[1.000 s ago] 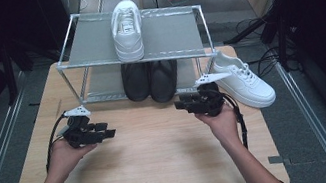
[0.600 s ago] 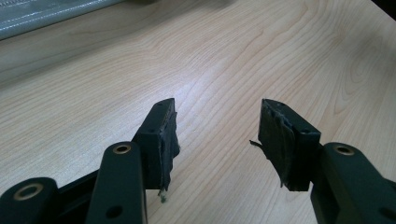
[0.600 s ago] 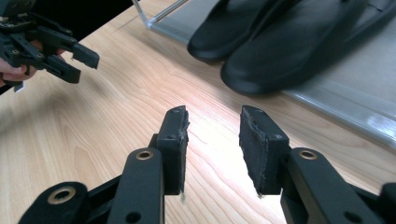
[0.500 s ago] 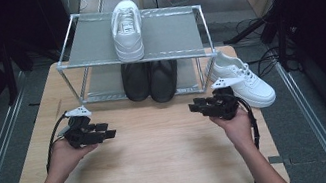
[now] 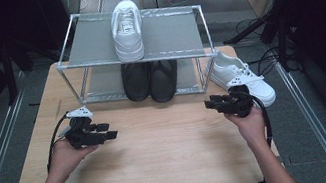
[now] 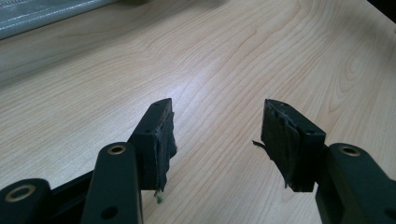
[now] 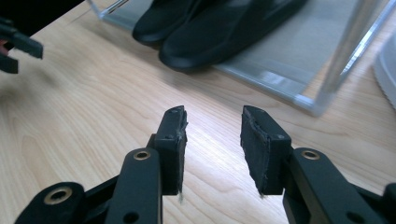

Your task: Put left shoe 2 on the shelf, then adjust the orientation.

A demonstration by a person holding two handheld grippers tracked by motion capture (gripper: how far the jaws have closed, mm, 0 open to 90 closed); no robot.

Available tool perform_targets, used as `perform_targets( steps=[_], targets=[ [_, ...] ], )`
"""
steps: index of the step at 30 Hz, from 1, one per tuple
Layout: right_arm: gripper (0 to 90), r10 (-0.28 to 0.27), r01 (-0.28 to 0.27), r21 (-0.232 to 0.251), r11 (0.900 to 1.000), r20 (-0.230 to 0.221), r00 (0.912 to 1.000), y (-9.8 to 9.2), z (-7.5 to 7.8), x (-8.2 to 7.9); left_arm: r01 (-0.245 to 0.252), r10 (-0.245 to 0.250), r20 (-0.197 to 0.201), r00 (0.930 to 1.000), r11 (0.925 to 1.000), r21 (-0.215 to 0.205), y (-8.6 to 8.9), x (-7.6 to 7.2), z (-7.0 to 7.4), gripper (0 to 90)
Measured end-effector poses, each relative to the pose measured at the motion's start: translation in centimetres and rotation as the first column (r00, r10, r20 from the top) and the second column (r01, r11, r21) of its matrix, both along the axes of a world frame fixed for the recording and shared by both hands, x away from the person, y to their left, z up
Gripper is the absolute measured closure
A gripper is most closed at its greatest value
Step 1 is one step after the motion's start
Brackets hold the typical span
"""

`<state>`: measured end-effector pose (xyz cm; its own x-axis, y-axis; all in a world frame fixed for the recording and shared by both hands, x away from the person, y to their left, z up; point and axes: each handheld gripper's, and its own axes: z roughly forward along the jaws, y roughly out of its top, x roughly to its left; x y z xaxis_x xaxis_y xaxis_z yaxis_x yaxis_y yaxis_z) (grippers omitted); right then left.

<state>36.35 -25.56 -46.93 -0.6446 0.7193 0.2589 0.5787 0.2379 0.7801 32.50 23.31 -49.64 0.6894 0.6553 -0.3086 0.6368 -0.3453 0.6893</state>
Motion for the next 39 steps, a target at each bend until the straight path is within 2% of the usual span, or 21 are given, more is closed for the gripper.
perform_targets(
  steps=[9, 12, 18, 23, 27, 31, 34, 39],
  targets=[
    [61.1, -0.039, 0.039, -0.020, 0.999, 0.010, 0.9992, -1.9, 0.1, 1.5, 0.008, -0.008, 0.003, 1.0000, 1.0000, -0.001, 0.0, -0.1, 0.0, 43.6],
    [60.7, -0.044, 0.045, -0.020, 0.999, 0.008, 0.9990, -2.5, 0.1, 2.1, -0.010, 0.010, 0.011, 0.9999, 0.9999, 0.004, 0.0, -0.1, 0.0, 43.5],
    [61.0, -0.059, 0.059, -0.017, 0.998, 0.012, 0.9982, -3.1, 0.4, 3.4, -0.013, 0.013, 0.017, 0.9998, 0.9999, 0.002, 0.1, -0.1, 0.0, 43.5],
    [61.0, -0.068, 0.068, -0.038, 0.997, 0.019, 0.9975, -3.5, 0.7, 4.6, -0.013, 0.013, 0.014, 0.9998, 0.9999, 0.004, 0.0, -0.2, -0.1, 43.4],
    [61.3, -0.095, 0.096, -0.013, 0.995, 0.018, 0.9953, -4.2, 0.6, 5.3, -0.012, 0.012, 0.015, 0.9998, 0.9999, 0.001, 0.1, -0.2, -0.1, 43.3],
    [61.4, -0.107, 0.107, -0.037, 0.994, 0.012, 0.9942, -4.8, 0.8, 6.2, -0.012, 0.012, 0.012, 0.9999, 0.9999, 0.001, 0.2, -0.2, -0.2, 43.3],
    [61.4, -0.111, 0.111, -0.018, 0.994, 0.007, 0.9938, -5.3, 1.1, 7.1, -0.009, 0.009, 0.012, 0.9999, 0.9999, 0.005, 0.1, -0.2, -0.2, 43.3],
    [61.4, -0.118, 0.120, -0.065, 0.991, 0.026, 0.9926, -5.6, 2.2, 8.7, -0.007, 0.007, 0.012, 0.9999, 0.9999, 0.010, 0.1, -0.3, -0.2, 43.3]
  ],
)
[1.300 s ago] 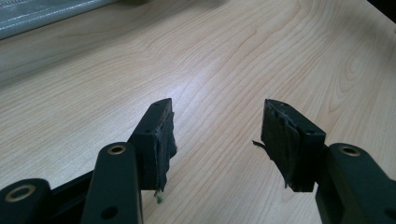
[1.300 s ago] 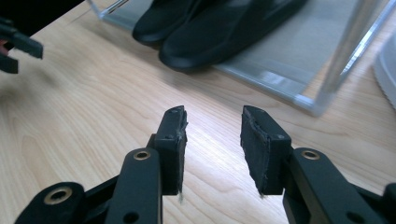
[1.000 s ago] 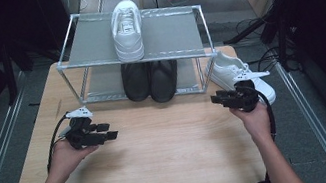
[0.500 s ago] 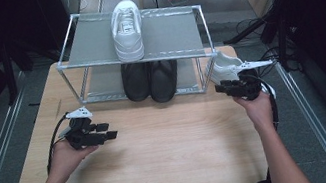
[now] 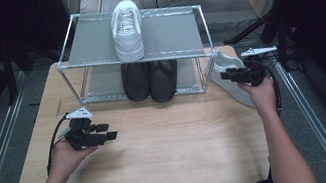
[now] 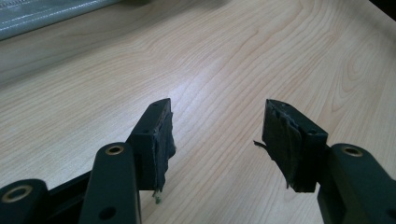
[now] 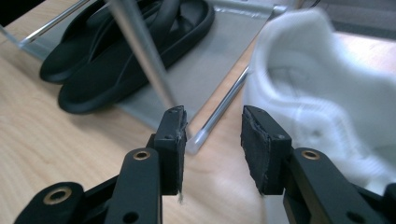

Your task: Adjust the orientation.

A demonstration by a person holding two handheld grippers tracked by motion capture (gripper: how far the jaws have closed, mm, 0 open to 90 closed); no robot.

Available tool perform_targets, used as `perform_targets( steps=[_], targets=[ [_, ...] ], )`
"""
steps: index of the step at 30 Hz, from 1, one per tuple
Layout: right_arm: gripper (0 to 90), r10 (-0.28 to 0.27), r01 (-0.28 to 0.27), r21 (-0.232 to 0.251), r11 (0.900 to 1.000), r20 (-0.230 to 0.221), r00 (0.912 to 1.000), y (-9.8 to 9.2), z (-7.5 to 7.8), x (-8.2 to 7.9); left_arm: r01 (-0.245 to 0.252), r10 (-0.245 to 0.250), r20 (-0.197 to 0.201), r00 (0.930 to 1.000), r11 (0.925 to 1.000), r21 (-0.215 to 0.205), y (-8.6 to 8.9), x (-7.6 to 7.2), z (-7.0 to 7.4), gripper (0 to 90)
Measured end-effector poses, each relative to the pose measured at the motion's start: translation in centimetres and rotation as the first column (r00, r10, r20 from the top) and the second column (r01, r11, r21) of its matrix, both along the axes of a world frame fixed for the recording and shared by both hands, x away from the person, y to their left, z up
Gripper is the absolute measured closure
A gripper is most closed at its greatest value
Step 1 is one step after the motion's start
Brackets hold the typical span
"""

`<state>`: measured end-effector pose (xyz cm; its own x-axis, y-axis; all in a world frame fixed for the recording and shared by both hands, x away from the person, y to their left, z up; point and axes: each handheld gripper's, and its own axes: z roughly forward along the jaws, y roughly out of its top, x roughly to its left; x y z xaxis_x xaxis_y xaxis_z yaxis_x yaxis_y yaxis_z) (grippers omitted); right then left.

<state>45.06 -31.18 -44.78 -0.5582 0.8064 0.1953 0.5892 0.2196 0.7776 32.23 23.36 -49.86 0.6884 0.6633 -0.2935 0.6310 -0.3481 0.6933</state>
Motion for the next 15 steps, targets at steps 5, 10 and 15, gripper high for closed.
perform_targets(
  steps=[5, 10, 15],
  targets=[
    [61.4, -0.012, 0.012, -0.016, 1.000, 0.005, 0.9999, -0.4, 0.9, 1.6, -0.001, 0.001, -0.002, 1.0000, 1.0000, 0.004, 0.0, -0.2, -0.1, 43.3],
    [61.2, -0.040, 0.041, -0.025, 0.999, 0.029, 0.9988, -1.5, 1.0, 2.7, -0.010, 0.010, 0.001, 1.0000, 0.9999, 0.012, 0.2, -0.6, -0.2, 43.3],
    [60.7, -0.082, 0.083, 0.019, 0.996, -0.017, 0.9965, -2.8, -0.1, 3.4, -0.019, 0.019, 0.000, 0.9998, 0.9998, 0.008, 0.4, -1.0, -0.3, 43.3]
  ],
)
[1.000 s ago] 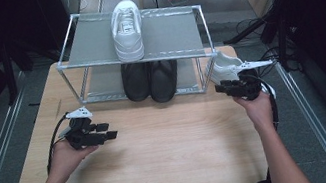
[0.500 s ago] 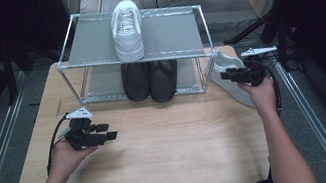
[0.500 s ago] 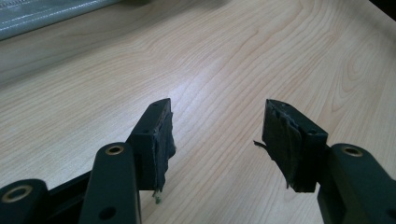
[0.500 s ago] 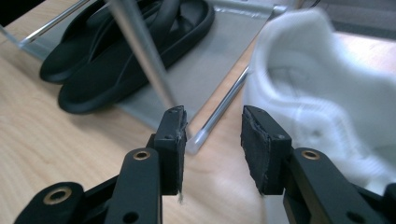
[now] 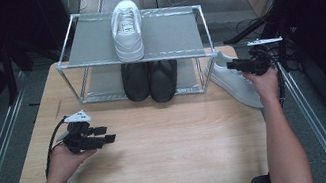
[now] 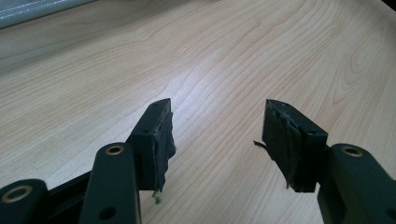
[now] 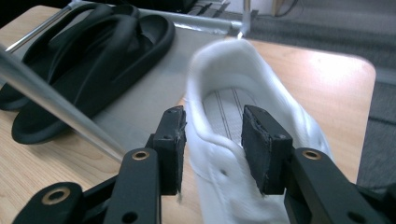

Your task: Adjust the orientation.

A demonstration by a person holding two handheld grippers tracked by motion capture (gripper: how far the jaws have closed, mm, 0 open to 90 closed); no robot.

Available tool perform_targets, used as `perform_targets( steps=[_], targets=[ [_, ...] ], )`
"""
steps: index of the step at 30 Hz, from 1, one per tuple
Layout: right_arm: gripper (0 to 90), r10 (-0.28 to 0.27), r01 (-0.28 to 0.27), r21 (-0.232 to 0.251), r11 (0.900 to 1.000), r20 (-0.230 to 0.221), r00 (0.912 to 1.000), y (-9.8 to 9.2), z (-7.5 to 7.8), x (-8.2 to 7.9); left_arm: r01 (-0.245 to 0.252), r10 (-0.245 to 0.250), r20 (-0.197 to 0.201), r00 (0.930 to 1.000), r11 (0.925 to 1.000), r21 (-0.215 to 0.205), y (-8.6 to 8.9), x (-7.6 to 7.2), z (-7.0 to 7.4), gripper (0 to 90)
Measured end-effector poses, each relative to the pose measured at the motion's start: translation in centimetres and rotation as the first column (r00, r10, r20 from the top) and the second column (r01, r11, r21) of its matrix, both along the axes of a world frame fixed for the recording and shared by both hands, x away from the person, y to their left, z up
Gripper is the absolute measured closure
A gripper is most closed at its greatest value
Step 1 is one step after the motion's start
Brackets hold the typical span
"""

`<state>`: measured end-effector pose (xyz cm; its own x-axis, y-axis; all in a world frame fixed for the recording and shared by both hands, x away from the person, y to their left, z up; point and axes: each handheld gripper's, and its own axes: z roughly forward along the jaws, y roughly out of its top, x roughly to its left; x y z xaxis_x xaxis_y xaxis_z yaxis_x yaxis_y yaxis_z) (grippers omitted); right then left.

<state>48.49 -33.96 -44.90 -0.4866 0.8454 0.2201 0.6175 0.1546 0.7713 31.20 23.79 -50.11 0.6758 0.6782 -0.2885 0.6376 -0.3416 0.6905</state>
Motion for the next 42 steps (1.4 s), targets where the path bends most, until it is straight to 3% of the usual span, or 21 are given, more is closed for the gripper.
perform_targets(
  steps=[4, 8, 11, 16, 23, 28, 35, 42],
  targets=[
    [58.9, 0.017, -0.019, -0.037, 0.999, -0.061, 0.9980, 0.0, -1.4, 0.5, -0.004, 0.004, 0.000, 1.0000, 1.0000, 0.004, 0.1, -0.3, -0.1, 43.3],
    [58.8, 0.019, -0.019, 0.006, 1.000, -0.085, 0.9962, 0.1, -2.3, 0.8, -0.013, 0.013, -0.001, 0.9999, 0.9999, 0.000, 0.3, -0.5, -0.1, 43.3],
    [61.0, 0.036, -0.036, 0.005, 0.999, -0.093, 0.9950, 0.4, -2.8, 0.8, -0.018, 0.018, 0.004, 0.9998, 0.9998, 0.000, 0.3, -0.6, -0.1, 43.3],
    [72.2, 0.048, -0.051, -0.032, 0.998, -0.079, 0.9957, 0.7, -2.4, 0.6, -0.019, 0.019, 0.005, 0.9998, 0.9998, 0.001, 0.4, -0.6, -0.1, 43.3],
    [81.0, -0.018, 0.012, -0.050, 0.999, -0.117, 0.9930, 1.2, -1.8, 0.5, -0.023, 0.023, 0.005, 0.9997, 0.9997, -0.005, 0.5, -0.6, 0.0, 43.3],
    [83.5, -0.068, 0.067, -0.012, 0.998, -0.151, 0.9862, 0.8, -1.6, 0.2, -0.024, 0.024, 0.008, 0.9997, 0.9997, -0.006, 0.6, -0.6, 0.0, 43.4],
    [83.9, -0.088, 0.085, -0.025, 0.996, -0.176, 0.9805, 1.0, -0.6, -0.7, -0.017, 0.017, 0.005, 0.9998, 0.9998, -0.014, 0.5, -0.5, 0.0, 43.3],
    [83.8, -0.123, 0.120, -0.025, 0.992, -0.173, 0.9772, 1.3, 0.7, -2.9, 0.016, -0.016, -0.004, 0.9999, 0.9998, -0.007, -0.2, -0.1, 0.0, 42.2]
  ],
)
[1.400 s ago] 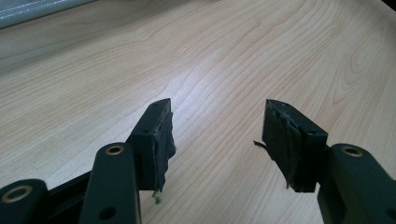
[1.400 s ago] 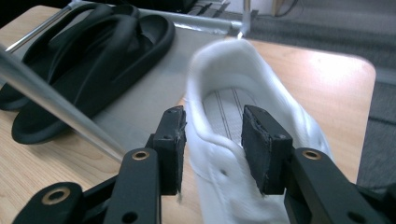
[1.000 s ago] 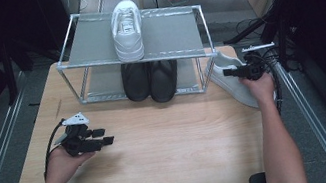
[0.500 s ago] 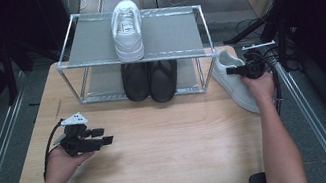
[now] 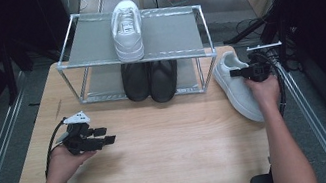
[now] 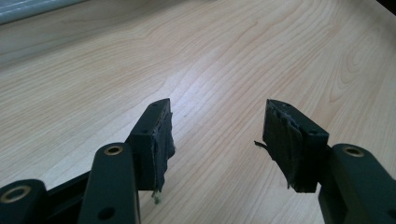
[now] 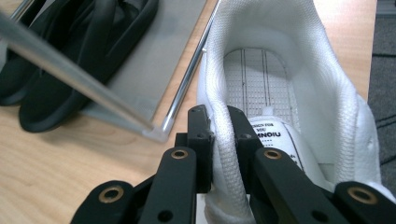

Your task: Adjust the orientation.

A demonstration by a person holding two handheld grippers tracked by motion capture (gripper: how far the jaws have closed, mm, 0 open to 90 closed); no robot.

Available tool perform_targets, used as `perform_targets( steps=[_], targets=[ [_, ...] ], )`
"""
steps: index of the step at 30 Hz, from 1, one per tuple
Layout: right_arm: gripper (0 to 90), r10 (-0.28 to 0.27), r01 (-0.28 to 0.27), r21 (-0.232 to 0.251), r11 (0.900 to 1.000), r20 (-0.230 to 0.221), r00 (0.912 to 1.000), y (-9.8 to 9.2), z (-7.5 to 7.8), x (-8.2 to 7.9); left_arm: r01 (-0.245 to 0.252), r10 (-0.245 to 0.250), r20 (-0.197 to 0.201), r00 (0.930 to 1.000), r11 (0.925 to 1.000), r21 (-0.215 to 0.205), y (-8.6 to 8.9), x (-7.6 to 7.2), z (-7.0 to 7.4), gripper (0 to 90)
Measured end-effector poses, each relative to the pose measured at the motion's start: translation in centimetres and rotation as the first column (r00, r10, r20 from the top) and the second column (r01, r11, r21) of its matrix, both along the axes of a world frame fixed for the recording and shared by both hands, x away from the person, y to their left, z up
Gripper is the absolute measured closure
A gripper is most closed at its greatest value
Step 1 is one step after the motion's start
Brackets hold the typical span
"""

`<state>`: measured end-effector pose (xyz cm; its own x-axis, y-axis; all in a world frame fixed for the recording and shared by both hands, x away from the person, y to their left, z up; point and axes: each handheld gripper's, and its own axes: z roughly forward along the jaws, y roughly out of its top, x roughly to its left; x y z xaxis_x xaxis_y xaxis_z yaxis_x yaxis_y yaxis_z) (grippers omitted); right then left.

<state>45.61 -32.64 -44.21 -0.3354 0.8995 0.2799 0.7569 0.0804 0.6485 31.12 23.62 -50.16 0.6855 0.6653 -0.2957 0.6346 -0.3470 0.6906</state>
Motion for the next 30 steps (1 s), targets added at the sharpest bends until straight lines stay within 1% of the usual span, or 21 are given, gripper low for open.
perform_targets(
  steps=[1, 3, 4, 5, 6, 9, 12, 13, 14, 17, 21, 25, 27, 29, 30],
  targets=[
    [83.8, -0.004, 0.004, -0.012, 1.000, 0.005, 1.0000, 0.0, 0.2, -0.4, 0.008, -0.008, -0.005, 1.0000, 1.0000, -0.005, -0.1, 0.1, 0.0, 42.1],
    [83.8, -0.014, 0.014, -0.007, 1.000, 0.007, 0.9999, 0.0, 0.4, -1.3, 0.014, -0.014, -0.004, 0.9999, 0.9999, -0.005, -0.4, 0.3, -0.1, 41.6],
    [83.8, -0.010, 0.010, -0.010, 1.000, 0.012, 0.9999, 0.1, 0.6, -1.8, 0.020, -0.020, -0.009, 0.9998, 0.9998, -0.006, -0.4, 0.4, -0.1, 41.5],
    [83.8, -0.008, 0.008, -0.006, 1.000, 0.018, 0.9998, 0.1, 0.6, -2.0, 0.019, -0.019, -0.011, 0.9998, 0.9998, -0.005, -0.5, 0.5, -0.1, 41.2],
    [83.7, -0.010, 0.010, 0.003, 1.000, 0.018, 0.9998, 0.0, 0.7, -2.4, 0.026, -0.026, -0.011, 0.9996, 0.9997, -0.003, -0.6, 0.6, -0.1, 41.1],
    [83.7, -0.010, 0.009, 0.011, 1.000, 0.015, 0.9998, 0.1, 0.8, -3.5, 0.037, -0.037, -0.012, 0.9993, 0.9993, 0.001, -0.9, 0.9, 0.0, 40.9],
    [83.7, -0.003, 0.003, 0.007, 1.000, 0.028, 0.9996, 0.3, 0.9, -4.9, 0.040, -0.041, -0.010, 0.9991, 0.9989, -0.026, -1.1, 1.2, -0.2, 40.8],
    [83.6, -0.006, 0.005, 0.013, 1.000, 0.026, 0.9996, 0.4, 1.0, -5.3, 0.038, -0.038, -0.007, 0.9993, 0.9990, -0.025, -1.1, 1.3, -0.3, 40.7],
    [83.6, -0.003, 0.003, 0.012, 1.000, 0.028, 0.9996, 0.5, 1.0, -5.8, 0.041, -0.041, -0.011, 0.9991, 0.9985, -0.036, -1.0, 1.5, -0.5, 40.7],
    [83.5, 0.000, 0.000, 0.016, 1.000, 0.034, 0.9994, 0.5, 1.2, -7.2, 0.031, -0.032, -0.025, 0.9991, 0.9984, -0.046, -0.8, 1.9, -0.8, 40.8],
    [83.5, 0.004, -0.004, 0.012, 1.000, 0.047, 0.9989, 0.8, 1.3, -8.9, 0.030, -0.030, 0.006, 0.9995, 0.9967, -0.075, -0.9, 2.1, -0.8, 40.9],
    [83.5, 0.012, -0.012, 0.006, 1.000, 0.054, 0.9985, 1.2, 1.4, -10.4, 0.041, -0.041, 0.005, 0.9992, 0.9970, -0.065, -1.3, 2.6, -0.8, 41.2],
    [83.4, 0.022, -0.023, 0.010, 1.000, 0.062, 0.9979, 1.5, 1.5, -11.1, 0.048, -0.048, 0.000, 0.9988, 0.9961, -0.075, -1.5, 2.8, -0.7, 41.2],
    [83.4, 0.037, -0.038, 0.011, 0.999, 0.064, 0.9973, 1.9, 1.6, -11.9, 0.050, -0.050, 0.003, 0.9988, 0.9957, -0.077, -1.6, 2.9, -0.7, 41.2],
    [83.4, 0.044, -0.045, 0.003, 0.999, 0.064, 0.9969, 2.2, 1.6, -12.3, 0.058, -0.058, 0.002, 0.9983, 0.9953, -0.077, -1.8, 3.0, -0.7, 41.3]
  ],
)
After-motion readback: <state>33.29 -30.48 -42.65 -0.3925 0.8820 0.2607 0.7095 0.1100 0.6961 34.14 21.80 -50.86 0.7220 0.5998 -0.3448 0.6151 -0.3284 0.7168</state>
